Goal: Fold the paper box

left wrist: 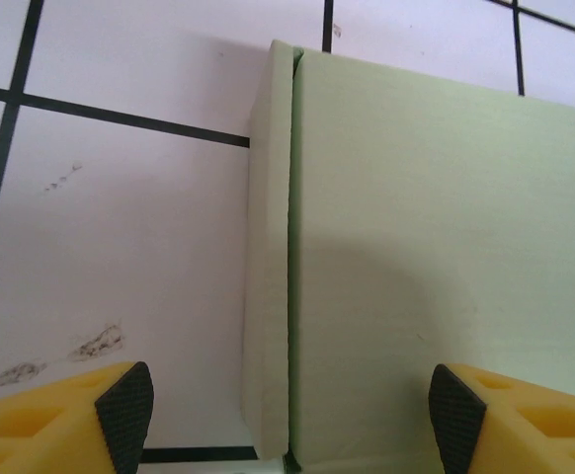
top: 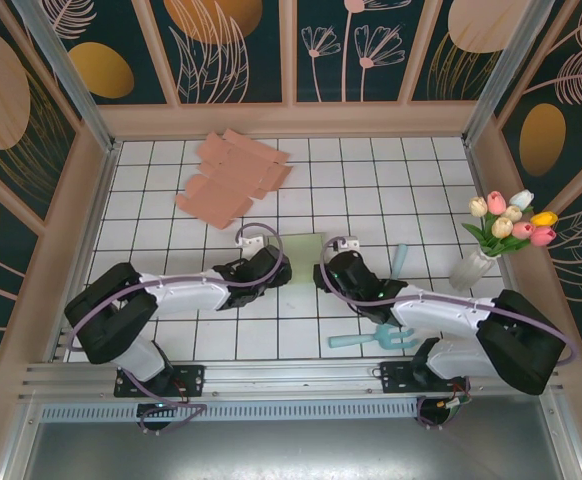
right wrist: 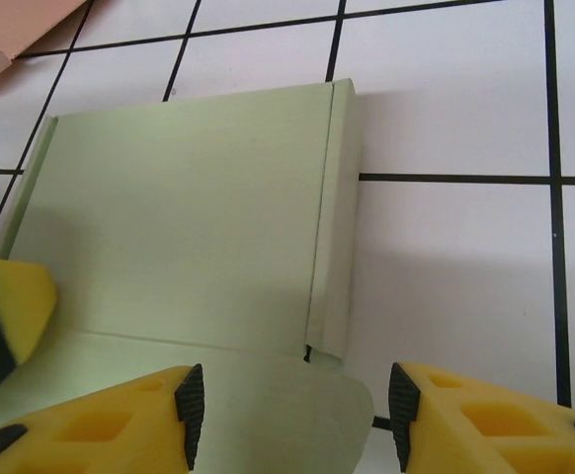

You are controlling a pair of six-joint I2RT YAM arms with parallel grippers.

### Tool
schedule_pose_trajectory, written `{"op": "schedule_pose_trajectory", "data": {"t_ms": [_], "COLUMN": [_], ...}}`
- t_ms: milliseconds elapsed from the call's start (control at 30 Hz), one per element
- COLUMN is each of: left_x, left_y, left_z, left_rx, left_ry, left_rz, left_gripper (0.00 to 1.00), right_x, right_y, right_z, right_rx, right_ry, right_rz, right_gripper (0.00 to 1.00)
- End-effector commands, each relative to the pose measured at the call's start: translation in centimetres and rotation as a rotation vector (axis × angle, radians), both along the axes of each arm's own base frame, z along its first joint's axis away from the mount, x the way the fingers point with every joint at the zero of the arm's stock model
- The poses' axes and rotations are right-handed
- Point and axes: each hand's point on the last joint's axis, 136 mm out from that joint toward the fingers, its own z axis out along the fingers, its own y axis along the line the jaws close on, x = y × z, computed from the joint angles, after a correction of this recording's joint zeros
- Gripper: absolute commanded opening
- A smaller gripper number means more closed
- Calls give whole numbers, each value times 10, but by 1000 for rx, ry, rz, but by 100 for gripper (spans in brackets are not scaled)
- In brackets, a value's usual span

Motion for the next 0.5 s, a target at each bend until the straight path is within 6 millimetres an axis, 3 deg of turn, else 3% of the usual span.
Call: {"op": "schedule_pose_trajectory", "data": {"t_ms": [0,167,367,467], "left_x": [-2,-1,-12,-17], "left_y": [3,0,0,-7], "left_z": [22,42,19,18], "left_rx": [-76,-135,-199,-302], "left_ry": [-21,-43,45,83], "left_rz": [31,37,94,120], "left_gripper": [76,77,80,81], "right_x": [9,20,25,24], "right_y": [15,17,19,21], "right_z": [13,8,-9,-15], "right_rx": [78,89,65,74], "right_ry": [-31,-15,16,31], "right_rz": [53,55,46,51], "right_gripper": [53,52,51,50]}}
